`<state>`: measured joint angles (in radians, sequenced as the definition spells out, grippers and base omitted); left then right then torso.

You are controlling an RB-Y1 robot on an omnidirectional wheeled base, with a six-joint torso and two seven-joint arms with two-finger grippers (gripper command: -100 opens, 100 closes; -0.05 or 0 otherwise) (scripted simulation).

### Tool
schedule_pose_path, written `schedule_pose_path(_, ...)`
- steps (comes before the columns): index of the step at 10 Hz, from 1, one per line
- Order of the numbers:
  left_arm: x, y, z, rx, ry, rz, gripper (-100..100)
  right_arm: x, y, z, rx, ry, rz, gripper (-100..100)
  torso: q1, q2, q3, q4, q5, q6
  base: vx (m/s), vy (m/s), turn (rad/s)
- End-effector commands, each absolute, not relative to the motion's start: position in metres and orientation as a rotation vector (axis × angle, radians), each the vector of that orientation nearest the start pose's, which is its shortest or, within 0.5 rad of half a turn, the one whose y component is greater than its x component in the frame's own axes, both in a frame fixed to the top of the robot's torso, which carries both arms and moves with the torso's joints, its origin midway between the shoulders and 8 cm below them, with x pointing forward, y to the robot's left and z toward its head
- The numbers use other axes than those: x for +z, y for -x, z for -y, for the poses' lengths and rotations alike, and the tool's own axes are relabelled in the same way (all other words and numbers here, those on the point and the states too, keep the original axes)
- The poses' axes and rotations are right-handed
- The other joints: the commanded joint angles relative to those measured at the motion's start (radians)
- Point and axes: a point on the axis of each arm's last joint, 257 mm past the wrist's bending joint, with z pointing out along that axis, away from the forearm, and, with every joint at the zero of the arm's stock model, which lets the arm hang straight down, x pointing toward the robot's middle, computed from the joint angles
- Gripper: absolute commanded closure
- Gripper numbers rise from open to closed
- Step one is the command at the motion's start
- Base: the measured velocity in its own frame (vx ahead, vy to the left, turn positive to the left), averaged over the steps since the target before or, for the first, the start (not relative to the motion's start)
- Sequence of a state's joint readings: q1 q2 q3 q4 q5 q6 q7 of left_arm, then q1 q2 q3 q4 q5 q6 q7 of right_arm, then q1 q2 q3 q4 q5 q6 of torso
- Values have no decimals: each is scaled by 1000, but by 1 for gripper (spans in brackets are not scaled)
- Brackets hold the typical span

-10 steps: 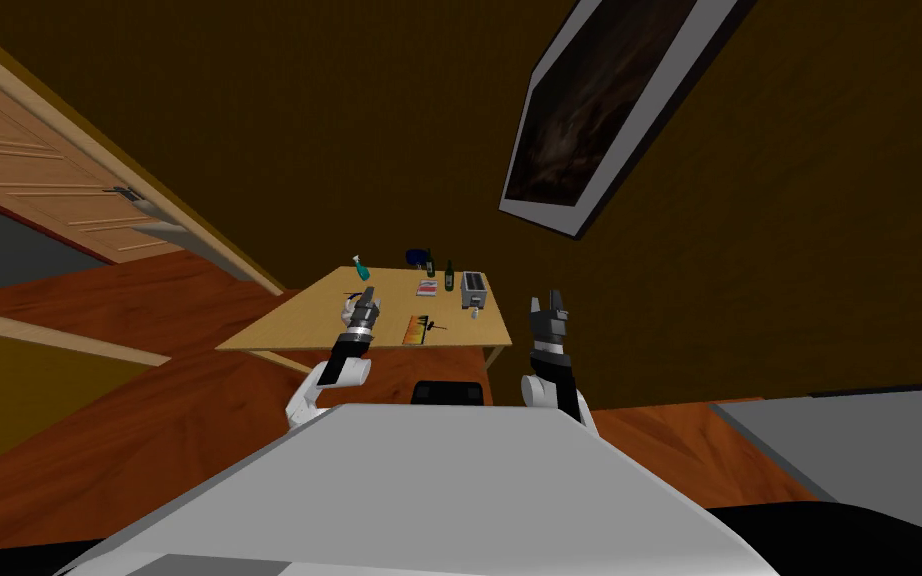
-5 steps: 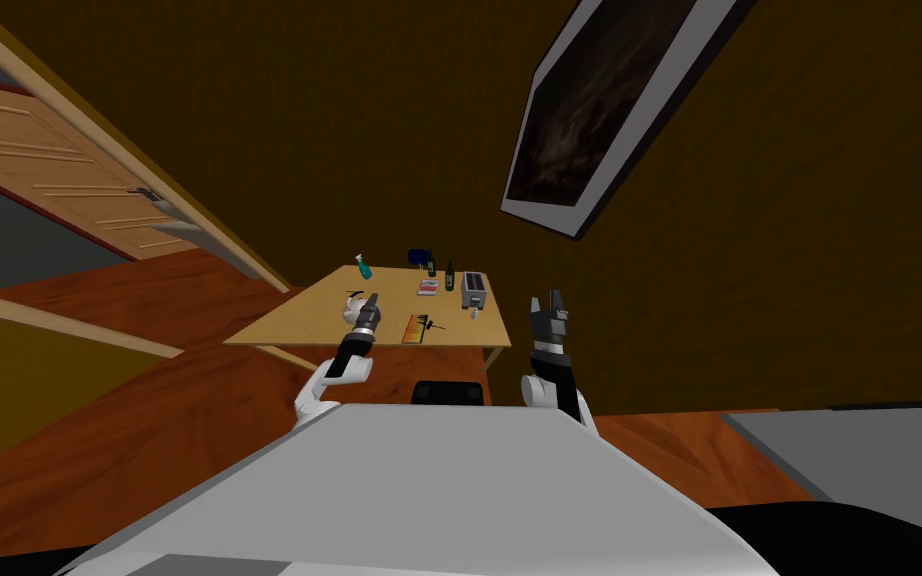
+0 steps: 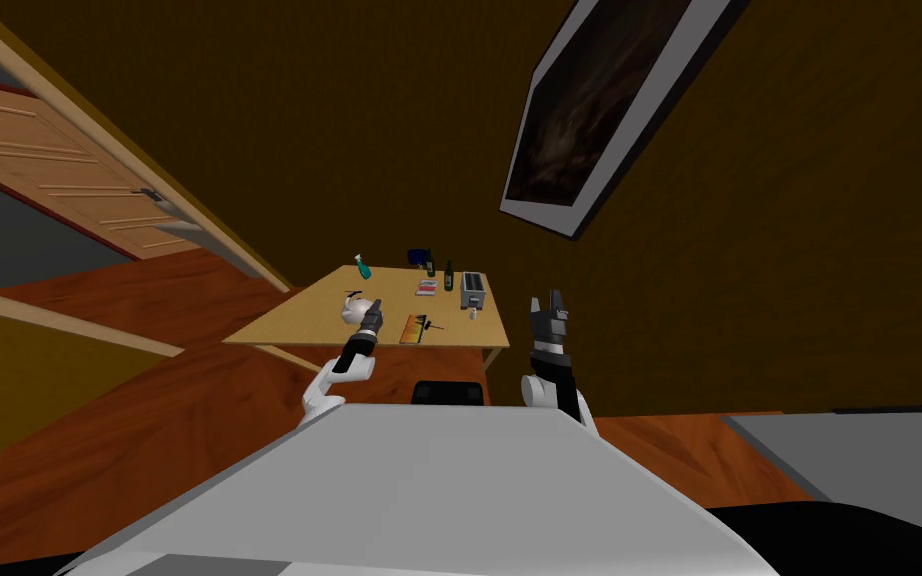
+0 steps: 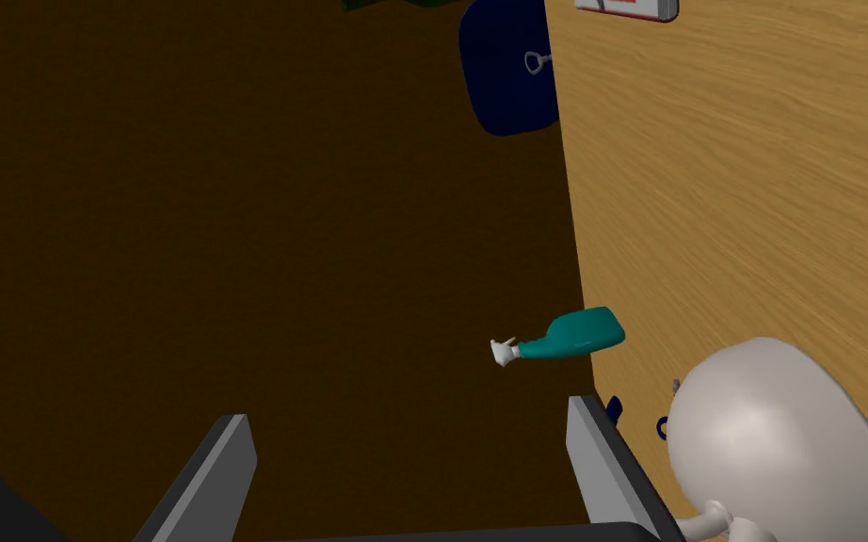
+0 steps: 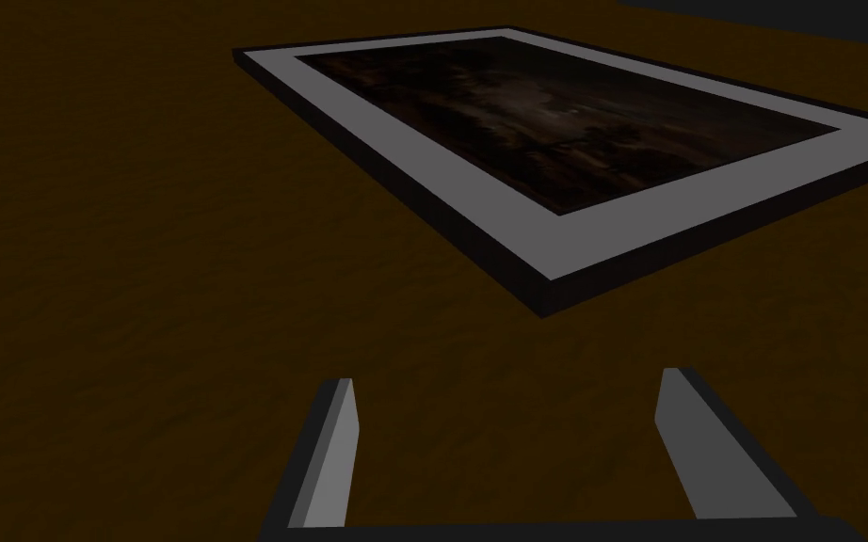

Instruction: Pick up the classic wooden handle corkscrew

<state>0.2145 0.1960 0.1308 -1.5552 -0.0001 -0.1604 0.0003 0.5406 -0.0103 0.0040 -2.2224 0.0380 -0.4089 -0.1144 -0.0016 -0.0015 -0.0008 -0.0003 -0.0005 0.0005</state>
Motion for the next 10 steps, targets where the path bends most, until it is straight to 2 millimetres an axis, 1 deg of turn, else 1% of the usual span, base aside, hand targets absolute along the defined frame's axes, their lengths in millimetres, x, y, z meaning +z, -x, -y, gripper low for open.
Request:
schedule_pose_path(1,-303,-466,-381,-870,1220,-1258,-100,-35,-364,284,1323,-831,-732,0,0,0,0,0,0,0,7,-32,-24)
schedule_pose_path(2,-304,-465,-381,-869,1221,-1259,-100,-35,-364,284,1323,-831,-732,0,0,0,0,0,0,0,7,-26,-6)
schedule_pose_path(5,-349,-468,-380,-818,1338,-1329,-100,-35,-364,284,1323,-831,-732,0,0,0,0,0,0,0,14,-34,-45)
schedule_pose_path(6,-352,-467,-380,-815,1343,-1332,-100,-34,-364,284,1323,-831,-732,0,-1,0,0,0,0,0,12,-25,-20)
schedule_pose_path(8,-381,-467,-375,-786,1420,-1375,-100,-35,-364,284,1323,-831,-732,0,0,0,0,0,0,0,15,-19,-56)
schedule_pose_path(10,-407,-465,-365,-766,1494,-1413,-100,-34,-364,284,1323,-831,-732,0,0,-1,0,0,0,0,24,-27,-98)
